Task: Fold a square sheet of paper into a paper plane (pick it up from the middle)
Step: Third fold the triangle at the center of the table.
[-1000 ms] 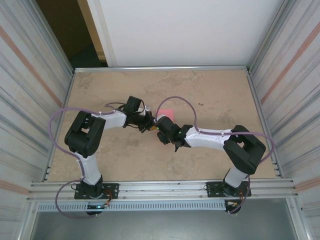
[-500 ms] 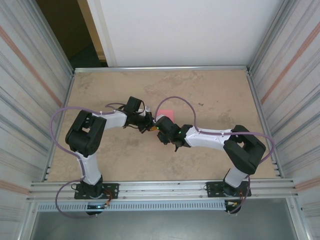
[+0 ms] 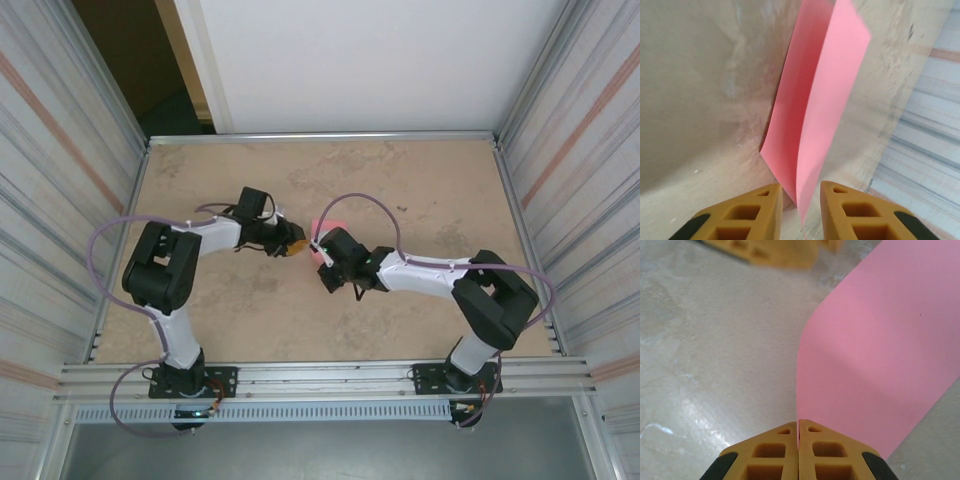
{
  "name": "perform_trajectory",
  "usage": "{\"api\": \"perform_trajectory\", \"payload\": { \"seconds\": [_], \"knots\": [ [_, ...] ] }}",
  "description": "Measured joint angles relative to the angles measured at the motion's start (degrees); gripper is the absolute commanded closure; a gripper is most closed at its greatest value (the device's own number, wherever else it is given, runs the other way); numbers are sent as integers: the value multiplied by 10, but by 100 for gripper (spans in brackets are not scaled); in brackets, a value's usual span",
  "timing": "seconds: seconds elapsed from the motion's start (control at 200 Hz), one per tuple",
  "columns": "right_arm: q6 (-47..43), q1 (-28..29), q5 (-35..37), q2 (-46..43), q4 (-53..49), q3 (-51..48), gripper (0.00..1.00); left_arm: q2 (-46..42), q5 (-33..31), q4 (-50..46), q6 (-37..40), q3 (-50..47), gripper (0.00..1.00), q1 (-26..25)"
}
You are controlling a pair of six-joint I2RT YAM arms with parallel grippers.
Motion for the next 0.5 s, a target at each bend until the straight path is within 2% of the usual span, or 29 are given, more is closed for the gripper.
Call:
{"api": "perform_trajectory", "payload": {
  "seconds": [0.195,0.331,0.501],
  "knots": [
    [1,-22,-92,-17,12,-16,93,-44,-5,5,0,-10,69,20],
    [1,-25,-150,-18,33,-27,92,-46,-3,13,0,-10,70,10],
    [2,-28,-204,-18,45,-47,93,-28,2,24,0,-7,74,-12]
  ]
}}
